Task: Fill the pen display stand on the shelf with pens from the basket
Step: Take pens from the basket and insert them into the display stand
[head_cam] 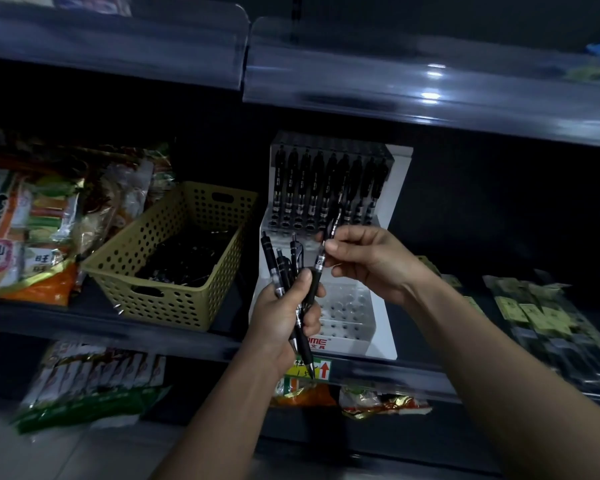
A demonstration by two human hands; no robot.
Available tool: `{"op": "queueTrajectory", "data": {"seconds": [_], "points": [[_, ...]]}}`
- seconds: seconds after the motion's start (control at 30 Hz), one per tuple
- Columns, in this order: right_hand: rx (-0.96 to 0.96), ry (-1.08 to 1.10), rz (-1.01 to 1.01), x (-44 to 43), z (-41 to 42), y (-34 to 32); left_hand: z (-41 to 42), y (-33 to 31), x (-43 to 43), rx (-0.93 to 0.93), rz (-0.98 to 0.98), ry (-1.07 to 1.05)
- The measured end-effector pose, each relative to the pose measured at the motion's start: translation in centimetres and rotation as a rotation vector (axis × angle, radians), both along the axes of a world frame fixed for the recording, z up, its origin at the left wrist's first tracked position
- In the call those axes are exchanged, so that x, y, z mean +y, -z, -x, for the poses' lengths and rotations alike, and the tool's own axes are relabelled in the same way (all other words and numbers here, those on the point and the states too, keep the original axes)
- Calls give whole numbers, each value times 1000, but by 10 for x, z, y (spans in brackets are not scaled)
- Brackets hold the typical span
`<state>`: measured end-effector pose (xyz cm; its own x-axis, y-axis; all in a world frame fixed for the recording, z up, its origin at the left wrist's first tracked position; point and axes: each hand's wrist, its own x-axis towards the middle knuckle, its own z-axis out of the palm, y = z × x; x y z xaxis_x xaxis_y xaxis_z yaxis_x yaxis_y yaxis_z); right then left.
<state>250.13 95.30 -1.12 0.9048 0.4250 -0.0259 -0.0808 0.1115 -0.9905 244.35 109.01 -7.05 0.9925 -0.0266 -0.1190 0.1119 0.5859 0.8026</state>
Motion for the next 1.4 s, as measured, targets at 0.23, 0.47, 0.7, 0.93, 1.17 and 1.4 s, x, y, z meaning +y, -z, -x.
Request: {"op": "queueTrajectory", "data": {"seconds": [0.23, 0.47, 0.7, 0.93, 1.17, 1.4], "points": [[-123, 285, 32, -6, -3, -19, 0, 0, -3, 50, -28, -15], [-315, 742, 47, -17, -24, -32, -3, 4, -3, 81, 6, 4], [-412, 874, 207, -16, -41, -25, -3, 3, -3, 82, -21, -25], [-538, 852, 525, -15, -45, -16, -3, 3, -4, 69, -60, -44], [-575, 850, 677, -13, -47, -10, -3, 2, -4, 67, -57, -46], [-592, 857, 768, -10, -50, -9, -4, 2, -4, 66, -55, -45]]}}
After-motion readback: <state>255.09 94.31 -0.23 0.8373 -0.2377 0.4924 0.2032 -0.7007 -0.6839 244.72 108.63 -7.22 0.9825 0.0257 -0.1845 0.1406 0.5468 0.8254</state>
